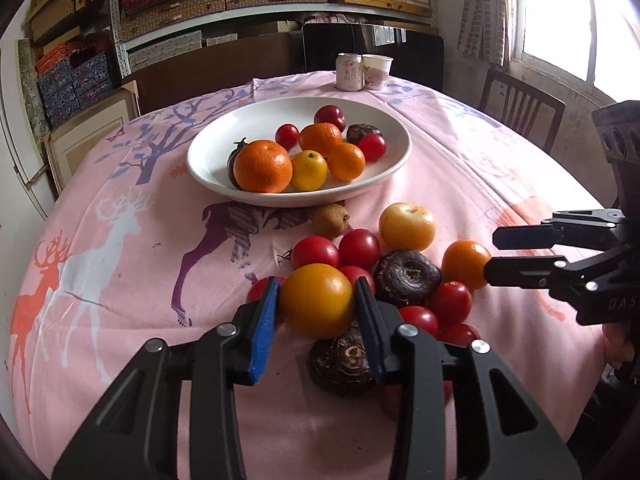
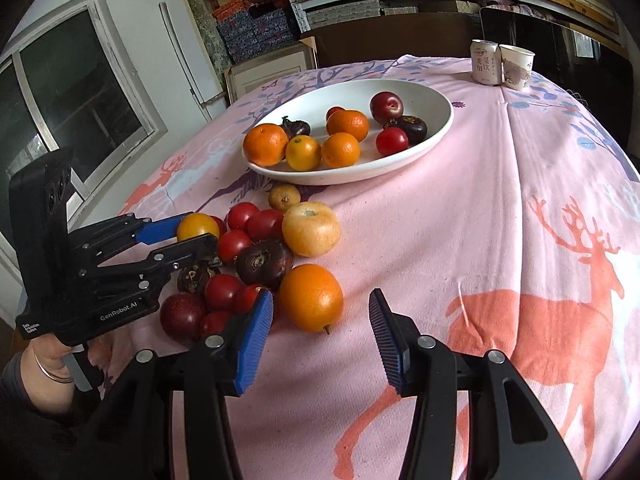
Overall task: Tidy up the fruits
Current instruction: 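Grasp a yellow tomato with the left tool while the right tool grasps a small orange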
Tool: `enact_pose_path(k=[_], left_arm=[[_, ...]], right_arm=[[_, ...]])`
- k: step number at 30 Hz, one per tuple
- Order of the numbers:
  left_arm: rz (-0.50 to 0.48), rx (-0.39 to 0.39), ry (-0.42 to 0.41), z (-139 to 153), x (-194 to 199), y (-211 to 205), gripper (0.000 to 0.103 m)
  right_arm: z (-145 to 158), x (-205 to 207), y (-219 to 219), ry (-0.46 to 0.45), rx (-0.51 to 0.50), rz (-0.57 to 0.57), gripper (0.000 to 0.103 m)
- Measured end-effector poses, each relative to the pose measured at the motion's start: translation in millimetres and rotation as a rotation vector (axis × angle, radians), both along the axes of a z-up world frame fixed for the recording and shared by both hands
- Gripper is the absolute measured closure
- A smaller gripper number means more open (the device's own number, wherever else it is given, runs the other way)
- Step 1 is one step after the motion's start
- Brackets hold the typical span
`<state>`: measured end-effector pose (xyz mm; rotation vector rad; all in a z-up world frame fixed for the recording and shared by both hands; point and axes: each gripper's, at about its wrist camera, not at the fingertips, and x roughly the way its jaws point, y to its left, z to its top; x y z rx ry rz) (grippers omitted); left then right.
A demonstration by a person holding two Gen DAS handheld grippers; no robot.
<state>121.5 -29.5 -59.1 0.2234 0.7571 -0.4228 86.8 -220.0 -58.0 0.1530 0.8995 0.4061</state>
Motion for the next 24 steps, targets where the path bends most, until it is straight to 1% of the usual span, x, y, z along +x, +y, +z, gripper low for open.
enact_pose_path(k=[4,6,7,11,15,17,21,24], left_arm=[[0.019,-0.030,0.008,1,2,5,0.066],[0.025,-0.042,0.006,2,3,7,0.066],[0.029,-0.047,0.003,2,2,8,0.066],[0.030,-0.062,-0.005,7,1,12,0.066],[0.021,-0.082,-0.031,19,3,13,0.066],[0.013,-0.080,-0.041,27,10,9,0.066],[0.009,-0.093,-0.049,44,38,-4,0.066],[0.011,-0.100,-0.062,54,65,-19,0.066]], right_arm=[[-6,8,7,0.044,0.016,0.017,0.053],[-7,11,9,0.043,0.030,0.021,0.059],[-7,12,8,0.046,0.035,0.013,0.066],[-6,13,0,0.062,0.096,0.002,0.066],[14,16,-11,0.002,0.135,-0.023,0.066],[27,26,-16,-0.026,0.140,-0.038,0.066],[51,62,-19,-0.068,0.146,-0.056,0.066],[59,96,-17,-0.066,0.149,-0.079,0.066]])
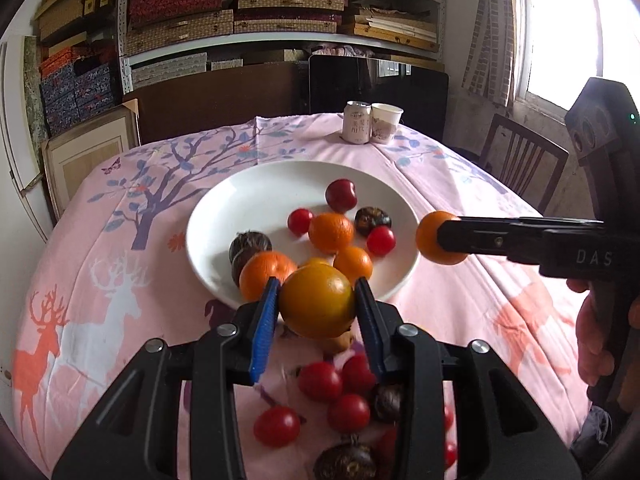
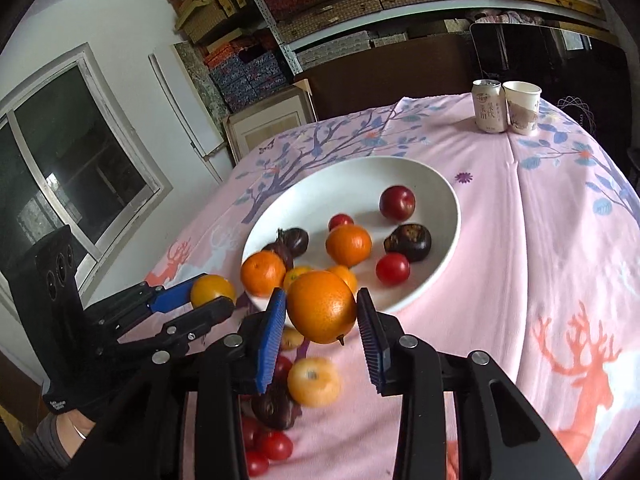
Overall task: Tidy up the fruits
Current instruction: 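Grasp a yellow tomato with the left tool while the right tool grasps a small orange, then drop the yellow tomato and small orange onto the white plate, then grasp a large red tomato with the left tool while the right tool grasps another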
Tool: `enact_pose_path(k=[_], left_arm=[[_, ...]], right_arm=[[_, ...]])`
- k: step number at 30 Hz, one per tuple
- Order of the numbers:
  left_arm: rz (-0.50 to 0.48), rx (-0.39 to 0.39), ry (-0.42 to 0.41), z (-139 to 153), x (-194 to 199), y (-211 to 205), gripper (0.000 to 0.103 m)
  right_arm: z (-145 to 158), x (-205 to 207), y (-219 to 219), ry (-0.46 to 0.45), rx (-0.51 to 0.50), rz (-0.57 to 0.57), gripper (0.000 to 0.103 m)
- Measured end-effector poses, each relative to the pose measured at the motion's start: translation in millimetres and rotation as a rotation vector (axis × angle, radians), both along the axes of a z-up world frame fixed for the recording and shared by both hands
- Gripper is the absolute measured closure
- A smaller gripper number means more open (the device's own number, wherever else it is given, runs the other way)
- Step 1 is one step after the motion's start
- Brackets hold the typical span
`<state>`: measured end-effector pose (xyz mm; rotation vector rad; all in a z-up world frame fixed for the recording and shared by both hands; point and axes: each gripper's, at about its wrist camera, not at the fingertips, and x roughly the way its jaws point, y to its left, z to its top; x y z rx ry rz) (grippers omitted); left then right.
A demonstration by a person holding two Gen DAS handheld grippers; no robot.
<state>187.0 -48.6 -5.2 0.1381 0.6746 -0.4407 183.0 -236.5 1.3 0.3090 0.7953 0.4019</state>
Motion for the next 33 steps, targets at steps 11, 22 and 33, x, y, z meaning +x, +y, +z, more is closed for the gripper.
enact_pose_path(k=[11,22,33], left_arm=[[0.085,0.036,0.061,-14,78,-23,0.056],[-0.017,0.085,0.004,-12,-47,12,0.023],[-0.108,0.147,0.074,-68,-129,5,0.051]], right_arm=[[-25,68,-11,0.099,0.038,-0.116,0.056],[-23,-39,-10,0.038,0.038,0.010,0.055],[-56,-100,6,0.078,0.021,0.070,0.056]])
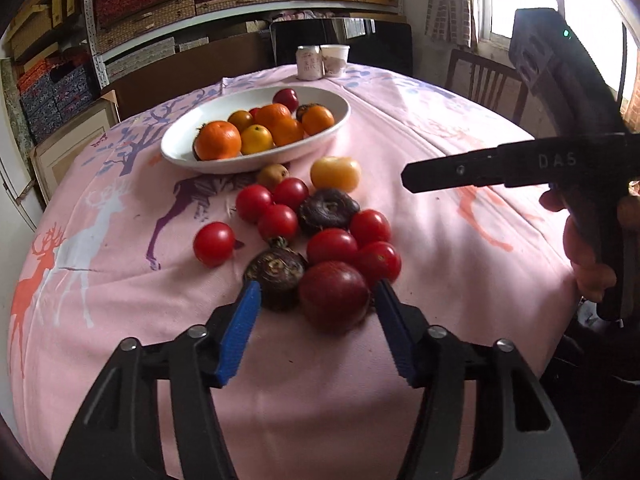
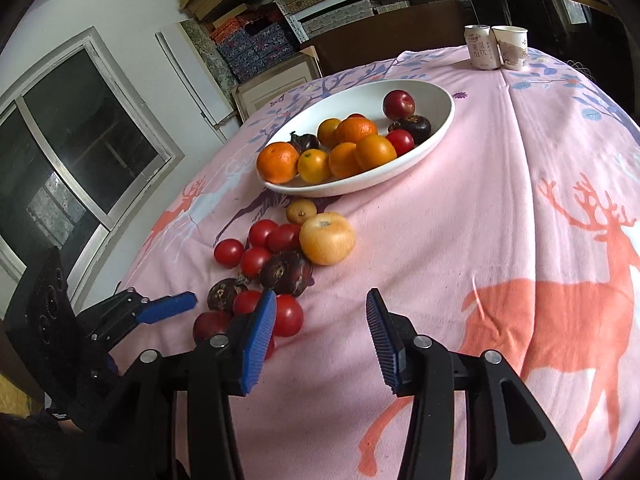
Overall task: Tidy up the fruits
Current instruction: 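Grasp a large red tomato with the left tool while the right tool grasps another, then lower both red tomatoes onto the white plate and open both tools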
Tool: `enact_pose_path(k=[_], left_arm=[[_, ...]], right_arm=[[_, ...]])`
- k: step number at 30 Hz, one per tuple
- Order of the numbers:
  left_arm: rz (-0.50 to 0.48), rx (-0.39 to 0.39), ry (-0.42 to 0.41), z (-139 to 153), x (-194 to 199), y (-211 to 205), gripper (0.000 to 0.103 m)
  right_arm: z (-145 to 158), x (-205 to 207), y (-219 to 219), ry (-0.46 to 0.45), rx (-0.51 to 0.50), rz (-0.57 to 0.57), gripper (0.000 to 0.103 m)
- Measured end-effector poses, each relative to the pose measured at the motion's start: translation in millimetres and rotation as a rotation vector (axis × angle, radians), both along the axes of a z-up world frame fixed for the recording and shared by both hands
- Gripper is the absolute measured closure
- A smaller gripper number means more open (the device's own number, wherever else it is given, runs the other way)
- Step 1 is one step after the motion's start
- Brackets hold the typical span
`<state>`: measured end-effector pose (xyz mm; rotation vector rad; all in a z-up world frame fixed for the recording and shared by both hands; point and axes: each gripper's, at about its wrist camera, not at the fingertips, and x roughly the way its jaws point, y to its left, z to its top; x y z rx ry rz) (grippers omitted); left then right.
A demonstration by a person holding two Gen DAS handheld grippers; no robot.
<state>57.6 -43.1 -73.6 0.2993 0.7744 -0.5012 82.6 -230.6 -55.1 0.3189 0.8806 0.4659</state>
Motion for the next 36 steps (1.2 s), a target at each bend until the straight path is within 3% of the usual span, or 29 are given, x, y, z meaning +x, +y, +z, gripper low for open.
enact_pose_path(k=[5,7,13,22,23,25,26,31,36], left_arm=[[0.024,0.017,-0.040,-6,3,-9,0.052],[0.022,-0.004,-0.041,-4,4,-9,0.065],[0.042,-0.074,-0.033,2,-1,5,0.065],[0.089,-0.135,-0.050,26,-13,35,0.065],[0.092,-0.134,-0.049,26,-13,36,0.065],[0.095,-0.133,-0.040,25,-12,37,0.065],[0.096,-0.136,-0.036,25,-11,37,0.065],[0.095,-0.166,-0.044,36,1,38,0.065],[0.091,-0.166,-0.091,62,54,22,0.065]], right_arm=[[2,-13,12,-0.009,-0.008,0.045,0.056],[4,-18,13,-0.013,-0.010,0.050,0.056],[10,-31,15,-0.027,-0.011,0.078,0.056],[-1,-25,62,-0.039,-0.160,0.154,0.056],[-4,-21,66,-0.026,-0.176,0.154,0.056],[-9,-16,69,0.006,-0.174,0.152,0.073],[-9,-17,69,0.008,-0.170,0.156,0.074],[22,-17,48,-0.074,-0.118,0.125,0.074],[55,39,23,-0.086,-0.077,0.045,0.074]])
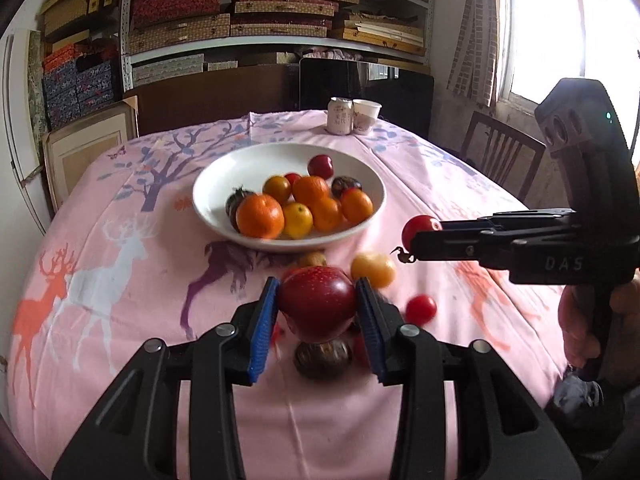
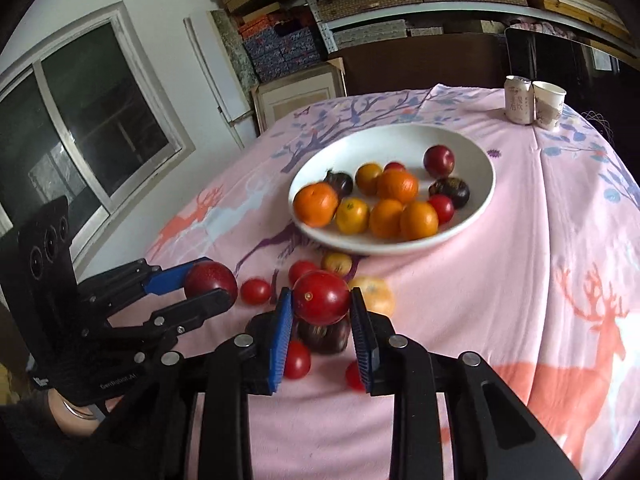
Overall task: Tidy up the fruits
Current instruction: 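Lower both red tomatoes onto the white plate and open both tools, then grasp a dark brown tomato with the left tool while the right tool grasps a red tomato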
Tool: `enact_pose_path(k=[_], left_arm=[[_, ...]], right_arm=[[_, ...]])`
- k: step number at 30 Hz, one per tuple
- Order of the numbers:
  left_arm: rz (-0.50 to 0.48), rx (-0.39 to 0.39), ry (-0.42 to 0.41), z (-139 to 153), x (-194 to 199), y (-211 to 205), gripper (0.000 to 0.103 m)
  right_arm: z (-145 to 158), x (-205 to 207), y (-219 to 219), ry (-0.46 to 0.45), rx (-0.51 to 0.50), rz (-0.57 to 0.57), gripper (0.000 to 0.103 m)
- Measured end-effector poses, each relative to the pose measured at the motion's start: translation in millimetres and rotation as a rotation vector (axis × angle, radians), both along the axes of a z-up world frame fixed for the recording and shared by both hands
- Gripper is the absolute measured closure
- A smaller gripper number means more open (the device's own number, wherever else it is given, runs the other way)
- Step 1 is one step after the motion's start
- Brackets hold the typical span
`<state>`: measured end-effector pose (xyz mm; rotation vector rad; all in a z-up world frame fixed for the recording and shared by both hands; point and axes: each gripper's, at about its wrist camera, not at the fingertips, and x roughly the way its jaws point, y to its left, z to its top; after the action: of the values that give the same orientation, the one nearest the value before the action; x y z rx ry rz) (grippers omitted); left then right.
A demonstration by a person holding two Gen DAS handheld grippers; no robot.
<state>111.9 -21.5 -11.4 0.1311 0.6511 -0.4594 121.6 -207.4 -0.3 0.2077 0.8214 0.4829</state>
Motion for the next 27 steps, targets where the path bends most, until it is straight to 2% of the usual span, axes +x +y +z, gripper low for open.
enact_pose_path(k=[5,9,11,12,15,18,23,27], left_arm=[[0.030,-0.016,0.007,16,81,-22,0.065],[0.063,0.041,0.036,8,131,-42,0.063],[0.089,0.063,0.043,3,142,-44,0.050],[0.099,0.044,0.047,4,143,-41,0.047],[0.098,-0.042,0.046,9,124,-23,0.034],[0.061,-0.034,0.034,8,86,-11,0.031],[-0.021,0.110,0.052,-20,18,-4,0.028],[-0.050,0.244,0.085,-56,-8,-6,0.030]], right_arm=[[6,82,-13,0.058,0.039,-0.103,0.074],[-7,124,-15,0.093,0.074,-0.172,0.066],[-11,128,-17,0.094,0.072,-0.191,0.064],[-12,125,-17,0.090,0.068,-0.192,0.063],[-13,105,-18,0.068,0.050,-0.167,0.063],[-17,74,-26,0.062,0.065,-0.140,0.062],[-37,14,-40,0.064,0.068,-0.112,0.057],[-56,-10,-50,0.094,0.104,-0.128,0.057]])
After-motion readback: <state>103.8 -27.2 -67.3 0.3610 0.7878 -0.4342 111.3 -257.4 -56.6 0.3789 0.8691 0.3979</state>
